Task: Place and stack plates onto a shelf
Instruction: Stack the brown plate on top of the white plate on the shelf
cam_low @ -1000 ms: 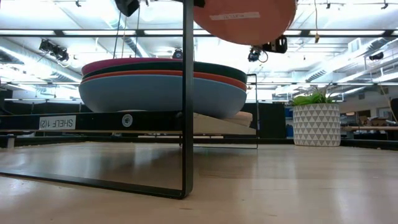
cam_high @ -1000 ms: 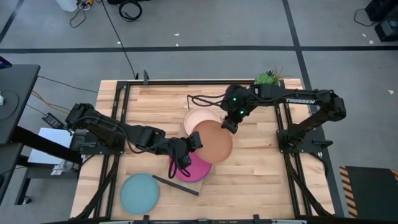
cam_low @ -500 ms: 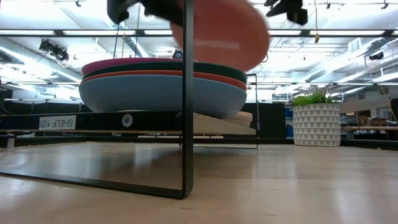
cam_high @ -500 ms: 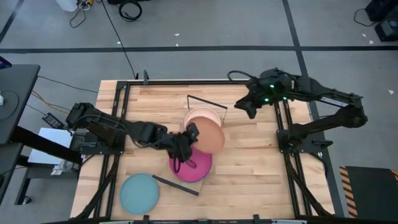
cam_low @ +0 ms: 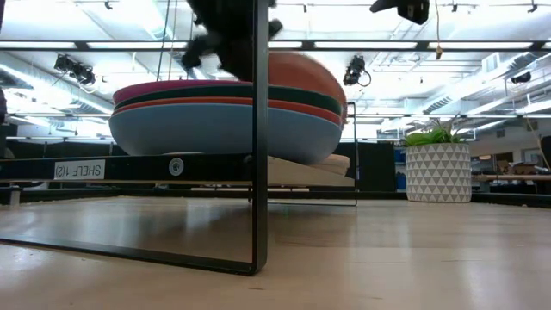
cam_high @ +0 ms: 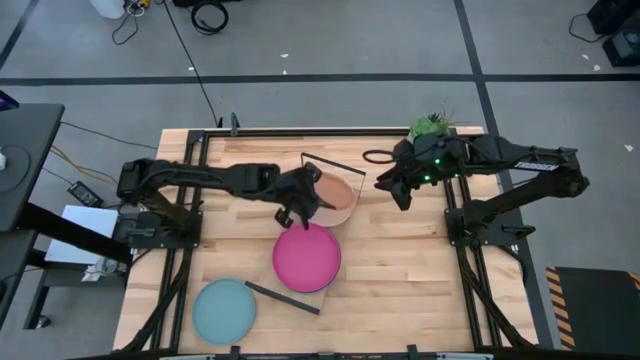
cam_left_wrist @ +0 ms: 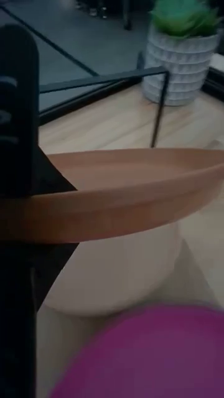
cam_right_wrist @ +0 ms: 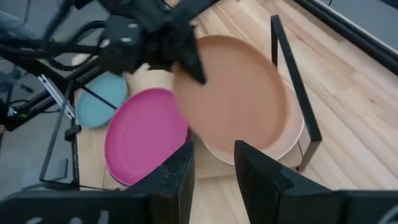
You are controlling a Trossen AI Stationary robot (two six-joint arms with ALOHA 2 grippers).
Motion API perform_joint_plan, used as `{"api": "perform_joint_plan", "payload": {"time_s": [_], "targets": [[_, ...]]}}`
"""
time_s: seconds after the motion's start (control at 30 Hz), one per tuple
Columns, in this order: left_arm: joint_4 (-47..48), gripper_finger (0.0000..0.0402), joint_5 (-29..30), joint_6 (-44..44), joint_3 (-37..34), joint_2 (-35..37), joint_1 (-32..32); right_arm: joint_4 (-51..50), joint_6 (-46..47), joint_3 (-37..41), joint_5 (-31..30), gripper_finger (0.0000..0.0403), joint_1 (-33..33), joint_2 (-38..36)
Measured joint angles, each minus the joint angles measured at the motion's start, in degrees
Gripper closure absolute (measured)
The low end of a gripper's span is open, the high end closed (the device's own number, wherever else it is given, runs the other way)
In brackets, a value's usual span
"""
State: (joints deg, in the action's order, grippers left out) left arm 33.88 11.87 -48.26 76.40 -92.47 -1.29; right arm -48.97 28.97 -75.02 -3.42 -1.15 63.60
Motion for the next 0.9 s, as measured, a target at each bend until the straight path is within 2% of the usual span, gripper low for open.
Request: {"api": "perform_joint_plan", "payload": {"time_s": [0.2, 0.3, 0.47, 0.77, 0.9], "targets": [[-1.39, 0.0341, 0.34, -2.14, 0.0, -4.04, -1.54, -0.67, -0.04, 0.02, -0.15, 0.0284, 0.49, 1.5], [-2.25, 0.0341, 2.62, -2.34, 0.0, -5.81, -1.32, -1.28, -0.02, 0.02, -0.15, 0.0284, 0.53, 2.07], [-1.66, 0.0331, 3.56, -1.95, 0.08, -6.47, -1.02, -1.24, -0.02, 0.02, -0.13, 0.0284, 0.68, 2.47], [-1.41, 0.0239, 3.12, 2.62, 0.1, -6.17, 1.18, -1.29, -0.02, 0.02, -0.13, 0.0284, 0.68, 2.68], [-1.22, 0.0208, -2.3, 5.67, 0.57, -4.06, 2.56, -1.29, -0.02, 0.02, -0.12, 0.0284, 0.66, 2.68]]}}
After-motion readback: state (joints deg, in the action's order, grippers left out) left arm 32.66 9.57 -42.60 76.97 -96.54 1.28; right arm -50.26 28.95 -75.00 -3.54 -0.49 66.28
